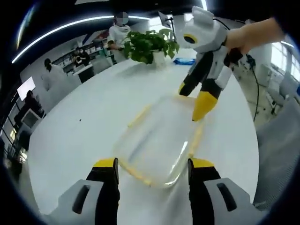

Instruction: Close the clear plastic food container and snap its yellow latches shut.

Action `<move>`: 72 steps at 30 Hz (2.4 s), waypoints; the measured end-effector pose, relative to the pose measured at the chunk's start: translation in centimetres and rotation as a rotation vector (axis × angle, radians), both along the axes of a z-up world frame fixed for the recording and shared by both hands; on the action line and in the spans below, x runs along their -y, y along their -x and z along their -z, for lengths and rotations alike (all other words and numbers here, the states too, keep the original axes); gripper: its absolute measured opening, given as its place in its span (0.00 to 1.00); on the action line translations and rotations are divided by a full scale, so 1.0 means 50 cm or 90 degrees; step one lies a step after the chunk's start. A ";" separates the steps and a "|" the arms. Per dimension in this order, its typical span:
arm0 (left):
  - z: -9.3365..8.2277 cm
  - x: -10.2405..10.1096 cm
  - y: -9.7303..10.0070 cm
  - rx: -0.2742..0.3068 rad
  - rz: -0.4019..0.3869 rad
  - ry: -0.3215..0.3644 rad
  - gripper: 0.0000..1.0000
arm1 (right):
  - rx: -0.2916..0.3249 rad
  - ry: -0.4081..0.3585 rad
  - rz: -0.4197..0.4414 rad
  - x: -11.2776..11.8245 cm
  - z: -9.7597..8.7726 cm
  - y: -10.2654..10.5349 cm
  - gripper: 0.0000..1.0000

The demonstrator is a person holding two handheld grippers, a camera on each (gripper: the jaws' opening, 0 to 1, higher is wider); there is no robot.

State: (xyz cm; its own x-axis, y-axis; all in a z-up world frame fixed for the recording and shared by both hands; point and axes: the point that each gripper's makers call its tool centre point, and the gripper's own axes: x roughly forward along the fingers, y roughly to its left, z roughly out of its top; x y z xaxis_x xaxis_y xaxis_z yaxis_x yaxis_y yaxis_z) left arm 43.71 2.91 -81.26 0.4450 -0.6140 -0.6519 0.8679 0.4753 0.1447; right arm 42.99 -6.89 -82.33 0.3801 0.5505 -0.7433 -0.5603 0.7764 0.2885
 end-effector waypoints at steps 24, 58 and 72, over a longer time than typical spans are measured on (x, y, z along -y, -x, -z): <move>0.005 -0.133 -0.083 -0.007 -0.042 -0.030 0.55 | 0.036 -0.044 0.005 -0.124 0.000 -0.088 0.51; -0.113 -0.195 -0.006 -0.001 -0.110 0.038 0.59 | 0.101 -0.104 0.041 -0.065 -0.066 -0.023 0.51; -0.173 -0.223 0.085 0.012 -0.156 0.106 0.59 | 0.158 -0.110 0.071 -0.008 -0.129 0.089 0.53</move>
State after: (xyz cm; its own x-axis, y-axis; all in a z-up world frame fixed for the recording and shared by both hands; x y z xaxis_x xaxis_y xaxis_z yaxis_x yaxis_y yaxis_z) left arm 39.44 14.06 -72.62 0.6042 -0.5845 -0.5415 0.7218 0.6893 0.0614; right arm 38.54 -6.51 -75.87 0.6028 0.6052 -0.5200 -0.5442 0.7885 0.2867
